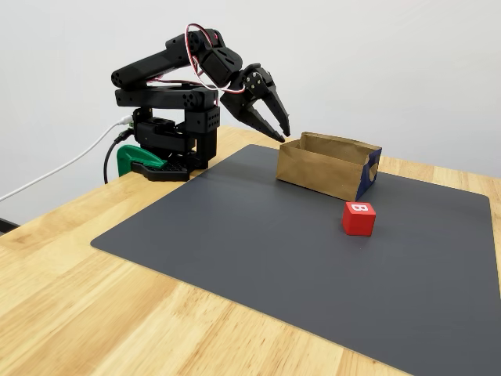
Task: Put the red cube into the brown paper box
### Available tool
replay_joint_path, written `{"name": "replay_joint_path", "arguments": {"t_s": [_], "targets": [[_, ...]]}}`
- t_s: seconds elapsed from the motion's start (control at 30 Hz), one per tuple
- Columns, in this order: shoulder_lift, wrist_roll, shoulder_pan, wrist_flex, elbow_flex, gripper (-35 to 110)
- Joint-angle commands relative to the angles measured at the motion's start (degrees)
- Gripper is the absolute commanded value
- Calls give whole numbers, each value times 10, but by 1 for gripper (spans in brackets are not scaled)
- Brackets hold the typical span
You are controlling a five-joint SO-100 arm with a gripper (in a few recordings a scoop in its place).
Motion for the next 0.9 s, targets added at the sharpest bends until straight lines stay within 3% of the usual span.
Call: {"name": "replay_joint_path", "arguments": {"t_s": [0.0,0.4,0.67,0.87], "targets": [[-3,-5,15,-2,-7,4],[-82,-58,72,-91,-11,13],[-290,-131,120,-93,-126,26],[-445,-129,142,-86,-245,30]]}}
